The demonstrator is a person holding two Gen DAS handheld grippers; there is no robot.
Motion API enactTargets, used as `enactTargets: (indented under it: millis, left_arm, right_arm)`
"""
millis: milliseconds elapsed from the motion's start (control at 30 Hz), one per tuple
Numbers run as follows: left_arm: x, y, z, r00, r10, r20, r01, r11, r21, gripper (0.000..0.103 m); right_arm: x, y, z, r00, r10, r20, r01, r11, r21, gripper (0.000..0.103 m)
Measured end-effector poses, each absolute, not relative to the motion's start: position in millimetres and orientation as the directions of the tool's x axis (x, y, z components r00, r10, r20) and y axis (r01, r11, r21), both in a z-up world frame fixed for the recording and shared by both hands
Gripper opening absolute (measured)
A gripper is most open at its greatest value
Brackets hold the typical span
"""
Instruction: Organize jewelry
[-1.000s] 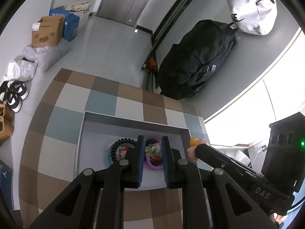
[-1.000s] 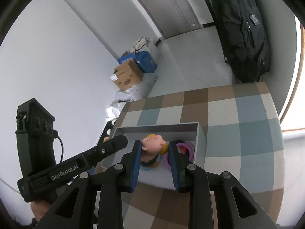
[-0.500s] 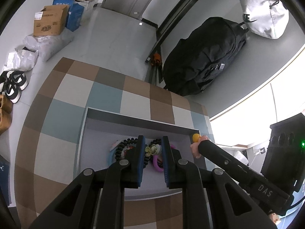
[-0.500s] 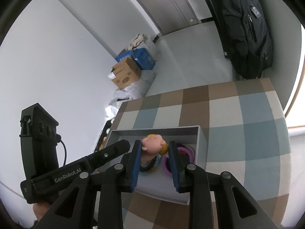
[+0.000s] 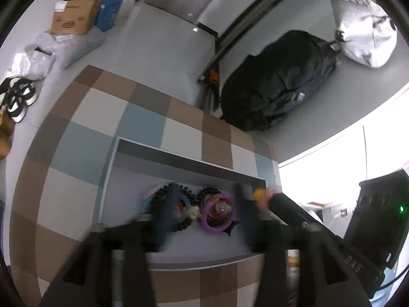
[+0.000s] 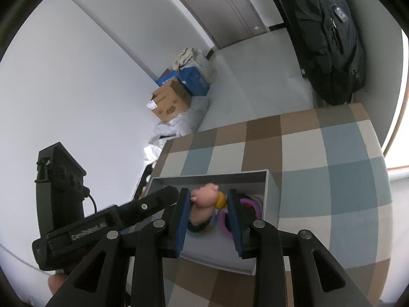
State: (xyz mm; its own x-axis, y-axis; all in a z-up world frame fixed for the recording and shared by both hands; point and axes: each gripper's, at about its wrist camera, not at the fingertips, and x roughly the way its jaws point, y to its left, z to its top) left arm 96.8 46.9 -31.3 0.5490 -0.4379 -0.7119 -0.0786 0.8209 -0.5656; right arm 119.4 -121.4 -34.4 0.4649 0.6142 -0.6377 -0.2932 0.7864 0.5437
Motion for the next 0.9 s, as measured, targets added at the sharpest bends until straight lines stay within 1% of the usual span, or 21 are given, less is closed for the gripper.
enactTargets:
  millis: [33, 67, 100, 133, 167, 200, 267, 400, 667, 767, 800, 833, 900]
  left_arm:
    - [95, 48, -31, 0.561, -0.438, -0.702, -0.082, 0.815, -0.574, 0.07]
    - [94, 50, -29, 0.574, -0.439, -0.691, -0.085, 0.808, -0.584, 0.071]
    - [93, 51, -28, 0.58, -0.437, -0.688, -0.087, 0.806, -0.586, 0.072]
    - [93, 51, -28, 0.579, -0.437, -0.688, -0.087, 0.806, -0.585, 0.072]
    - [94, 51, -28, 0.575, -0.439, -0.691, -0.086, 0.807, -0.584, 0.072]
    - [94, 51, -29, 0.573, -0.439, -0.692, -0.087, 0.807, -0.584, 0.072]
    - [95, 51, -30, 0.568, -0.427, -0.704, -0.096, 0.815, -0.572, 0.072]
    - [93, 48, -28, 0.569, -0.39, -0.724, -0.099, 0.842, -0.531, 0.072]
    - [83, 40, -14, 0.62, -0.257, -0.741, -0.086, 0.917, -0.39, 0.073]
    - [79, 41, -9, 0.637, -0.22, -0.739, -0.091, 0.93, -0.355, 0.075]
    - [76, 42, -8, 0.645, -0.208, -0.735, -0.093, 0.934, -0.346, 0.079]
    - [74, 42, -6, 0.654, -0.197, -0.731, -0.096, 0.936, -0.338, 0.08]
    - [69, 41, 0, 0.68, -0.16, -0.715, -0.091, 0.95, -0.299, 0.081]
  right_arm:
    - [118, -122, -33, 0.468, 0.62, -0.63, -0.298, 0.782, 0.548, 0.031]
    - [118, -122, -32, 0.47, 0.62, -0.628, -0.3, 0.782, 0.547, 0.037]
    - [117, -123, -30, 0.481, 0.616, -0.624, -0.302, 0.784, 0.542, 0.049]
    - [116, -124, -29, 0.489, 0.617, -0.617, -0.303, 0.783, 0.543, 0.058]
    - [115, -126, -27, 0.498, 0.62, -0.606, -0.303, 0.779, 0.548, 0.071]
    - [116, -127, -27, 0.501, 0.62, -0.603, -0.302, 0.779, 0.55, 0.074]
    - [116, -130, -26, 0.512, 0.612, -0.602, -0.294, 0.784, 0.547, 0.075]
    - [117, -135, -28, 0.519, 0.601, -0.608, -0.276, 0.791, 0.546, 0.085]
    - [108, -134, -20, 0.552, 0.577, -0.602, -0.31, 0.812, 0.494, 0.102]
    - [101, -134, -13, 0.575, 0.576, -0.581, -0.337, 0.814, 0.473, 0.103]
    - [98, -134, -10, 0.585, 0.575, -0.573, -0.348, 0.815, 0.463, 0.103]
    - [96, -134, -8, 0.59, 0.573, -0.569, -0.354, 0.817, 0.455, 0.103]
    - [91, -134, -6, 0.6, 0.565, -0.566, -0.362, 0.823, 0.438, 0.103]
